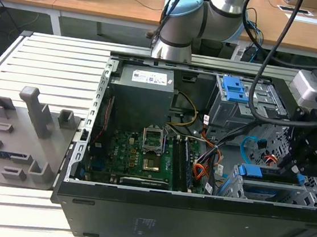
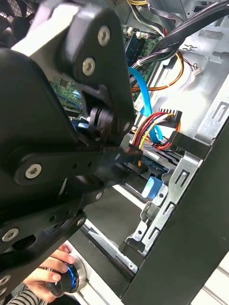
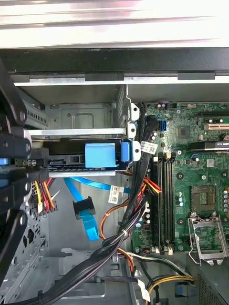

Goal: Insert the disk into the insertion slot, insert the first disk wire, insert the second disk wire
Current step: 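Insert the first disk wire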

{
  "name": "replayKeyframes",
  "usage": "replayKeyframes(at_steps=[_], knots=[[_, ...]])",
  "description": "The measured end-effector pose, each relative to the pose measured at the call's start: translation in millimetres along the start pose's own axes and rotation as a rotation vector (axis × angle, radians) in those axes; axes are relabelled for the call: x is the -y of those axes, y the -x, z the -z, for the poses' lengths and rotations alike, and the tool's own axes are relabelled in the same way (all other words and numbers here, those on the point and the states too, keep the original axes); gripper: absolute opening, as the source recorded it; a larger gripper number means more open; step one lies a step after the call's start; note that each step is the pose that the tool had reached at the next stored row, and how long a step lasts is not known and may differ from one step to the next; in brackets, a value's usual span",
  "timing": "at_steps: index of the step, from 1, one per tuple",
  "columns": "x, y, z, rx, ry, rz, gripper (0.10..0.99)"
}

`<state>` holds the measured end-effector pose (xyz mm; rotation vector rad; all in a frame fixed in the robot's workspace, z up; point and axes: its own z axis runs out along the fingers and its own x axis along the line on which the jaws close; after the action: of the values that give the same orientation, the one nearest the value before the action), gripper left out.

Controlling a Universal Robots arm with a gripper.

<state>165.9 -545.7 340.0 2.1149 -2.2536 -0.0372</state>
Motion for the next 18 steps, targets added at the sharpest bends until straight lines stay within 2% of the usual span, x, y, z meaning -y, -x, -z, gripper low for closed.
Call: replayKeyframes(at_steps=[1, 3, 8, 10, 14, 15, 16, 18], knots=[[0.0, 0.0, 0.1, -0.0003, 0.0, 0.0, 0.294], [-0.1, -0.1, 2.9, -0.0005, 0.0, 0.0, 0.294], [-1.2, -0.5, 23.4, -0.0002, 0.0, 0.0, 0.294], [-2.0, -0.8, 38.1, 0.0, 0.0, 0.0, 0.294], [-2.1, -0.8, 39.1, -0.0002, 0.0, 0.0, 0.282], [-2.1, -0.8, 39.2, -0.0002, 0.0, 0.0, 0.216], [-2.1, -0.8, 39.2, -0.0001, 0.0, 0.0, 0.216], [-2.1, -0.8, 39.6, -0.0002, 0.0, 0.0, 0.106]])
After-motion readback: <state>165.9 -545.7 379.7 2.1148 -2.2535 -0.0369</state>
